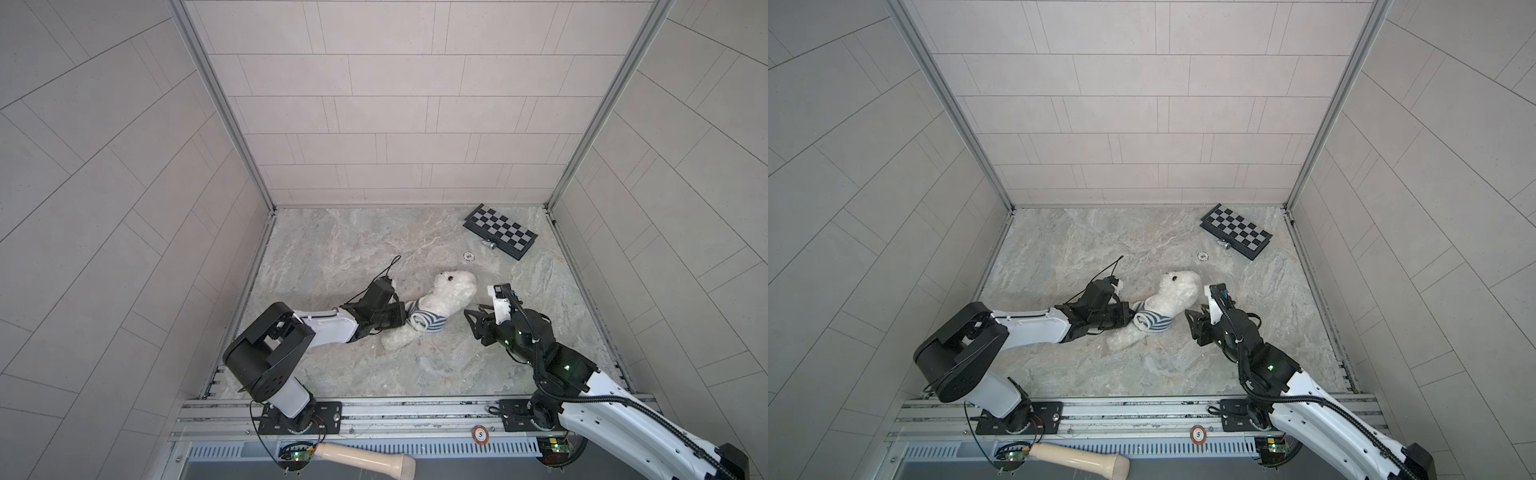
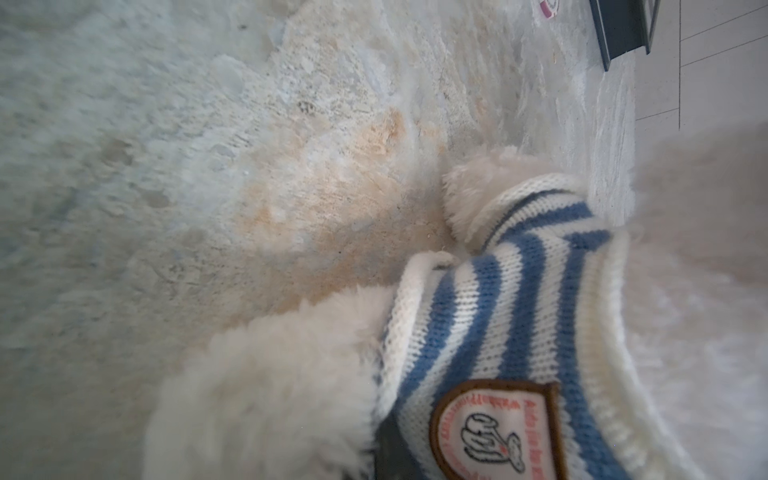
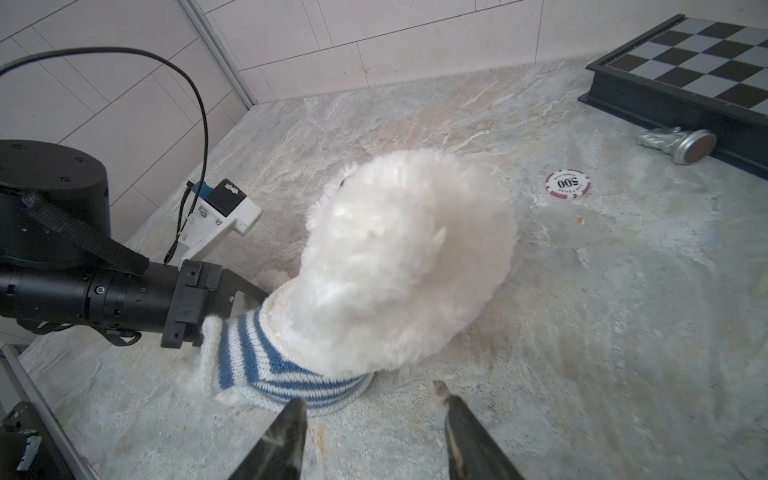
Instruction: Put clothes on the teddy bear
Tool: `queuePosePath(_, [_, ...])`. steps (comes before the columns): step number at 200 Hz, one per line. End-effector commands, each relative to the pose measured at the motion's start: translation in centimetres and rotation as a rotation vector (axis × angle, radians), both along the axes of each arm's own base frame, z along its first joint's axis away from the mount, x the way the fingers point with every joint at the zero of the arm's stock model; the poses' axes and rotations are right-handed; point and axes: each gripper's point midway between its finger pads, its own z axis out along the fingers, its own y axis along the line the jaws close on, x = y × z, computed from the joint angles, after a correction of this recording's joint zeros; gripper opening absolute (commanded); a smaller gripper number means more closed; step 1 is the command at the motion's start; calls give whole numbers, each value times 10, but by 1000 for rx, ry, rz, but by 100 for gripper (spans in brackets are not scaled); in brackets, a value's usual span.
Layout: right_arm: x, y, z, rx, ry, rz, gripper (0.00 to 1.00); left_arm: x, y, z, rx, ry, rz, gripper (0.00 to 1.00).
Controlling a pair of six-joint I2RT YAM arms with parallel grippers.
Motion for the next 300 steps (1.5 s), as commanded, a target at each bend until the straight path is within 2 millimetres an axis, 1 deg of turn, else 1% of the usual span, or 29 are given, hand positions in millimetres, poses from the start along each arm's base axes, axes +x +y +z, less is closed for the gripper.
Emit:
queuePosePath(1, [-22, -12, 11, -101, 46, 39, 55, -13, -1, -10, 11, 44, 3, 0])
queuePosePath(11, [-28, -8, 23, -132, 46, 76, 54, -15, -5, -8, 2, 42, -2, 0])
queuePosePath(15, [-30, -4, 24, -148, 53, 99, 53, -15, -6, -7, -1, 39, -3, 0])
queuePosePath(17, [-31, -1, 31, -145, 41, 113, 52, -15, -7, -7, -2, 39, -3, 0])
queuePosePath(20, [-33, 2, 37, -152, 34, 131, 51, -15, -8, -6, -5, 38, -4, 0])
queuePosePath(30, [-36, 17, 46, -196, 23, 190, 45, -17, -11, -5, -11, 36, -6, 0])
queuePosePath(39, [-42, 35, 56, -233, -7, 256, 40, -17, -13, -3, -15, 34, -6, 0])
queuePosePath(46, [-45, 49, 58, -271, -15, 301, 35, -17, -14, -2, -16, 29, -5, 0])
queuePosePath(53, [-47, 62, 58, -311, -13, 345, 30, -17, -15, -1, -17, 27, -6, 0])
queuePosePath(69, [-50, 88, 47, -380, 19, 417, 19, -19, -19, -1, -19, 25, -10, 0])
queuePosePath(83, [-50, 101, 35, -384, 53, 444, 12, -18, -21, -1, -18, 26, -11, 0])
queuePosePath(94, [-50, 110, 29, -376, 45, 469, 8, -18, -23, -2, -22, 26, -11, 0])
queuePosePath(106, [-49, 112, 24, -376, 46, 472, 4, -17, -23, -2, -25, 27, -7, 0])
queuePosePath(118, [-48, 113, 13, -409, 59, 483, 0, -17, -23, -3, -24, 28, -7, 0])
queuePosePath(138, [-47, 117, -4, -467, 83, 507, 0, -17, -24, -4, -25, 32, -10, 0])
queuePosePath(158, [-45, 125, -11, -466, 89, 527, 0, -18, -24, -6, -24, 36, -11, 0])
queuePosePath(181, [-35, 122, -21, -494, 108, 498, 0, -17, -25, -5, -26, 35, -11, 0])
queuePosePath(211, [-23, 116, -30, -506, 139, 477, 0, -17, -25, -4, -29, 33, -12, 0])
queuePosePath(246, [-14, 115, -41, -504, 169, 484, 0, -18, -25, -5, -25, 38, -12, 0])
queuePosePath(259, [-14, 118, -43, -503, 179, 497, 0, -18, -25, -4, -25, 37, -12, 0])
queuePosePath(278, [-17, 124, -42, -486, 180, 534, 0, -18, -25, -5, -24, 40, -11, 0])
queuePosePath(300, [-21, 128, -41, -479, 180, 554, 0, -18, -25, -6, -23, 43, -10, 0])
